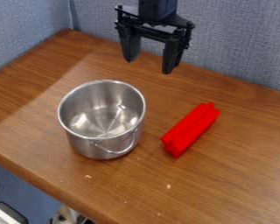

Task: Put the red object in the metal pot

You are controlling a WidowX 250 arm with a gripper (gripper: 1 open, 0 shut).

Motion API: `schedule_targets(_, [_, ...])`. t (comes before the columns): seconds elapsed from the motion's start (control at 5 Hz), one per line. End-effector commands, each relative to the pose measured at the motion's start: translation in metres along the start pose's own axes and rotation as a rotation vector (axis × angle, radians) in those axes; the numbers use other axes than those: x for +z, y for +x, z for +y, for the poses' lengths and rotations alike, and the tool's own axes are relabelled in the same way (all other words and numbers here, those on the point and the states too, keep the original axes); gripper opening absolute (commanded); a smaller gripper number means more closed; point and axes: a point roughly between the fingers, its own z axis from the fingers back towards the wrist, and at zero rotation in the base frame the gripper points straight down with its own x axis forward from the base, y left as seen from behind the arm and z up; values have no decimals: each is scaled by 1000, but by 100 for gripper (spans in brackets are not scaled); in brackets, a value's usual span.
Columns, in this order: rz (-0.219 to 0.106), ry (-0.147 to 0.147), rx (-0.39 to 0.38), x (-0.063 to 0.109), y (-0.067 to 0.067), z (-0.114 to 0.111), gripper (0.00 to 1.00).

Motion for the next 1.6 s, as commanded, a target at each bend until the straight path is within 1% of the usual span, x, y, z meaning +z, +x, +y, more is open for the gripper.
schedule_targets(0.0, [17,3,-27,2,-4,-1,100])
schedule_targets(0.2, [34,1,5,-10,-3,-8,100])
schedule_targets(0.4, [-9,7,-7,-29,5,-31,100])
schedule_targets(0.6, [-29,7,-9,-49,21,-53,100])
schedule_targets(0.8, [-54,16,-8,-66,30,-72,100])
schedule_targets(1.0, [-76,31,-16,-76,27,-79,100])
schedule_targets(1.2, [-70,40,-20,-77,20,-80,100])
schedule_targets(1.4, [-72,44,-74,-76,15,-76,100])
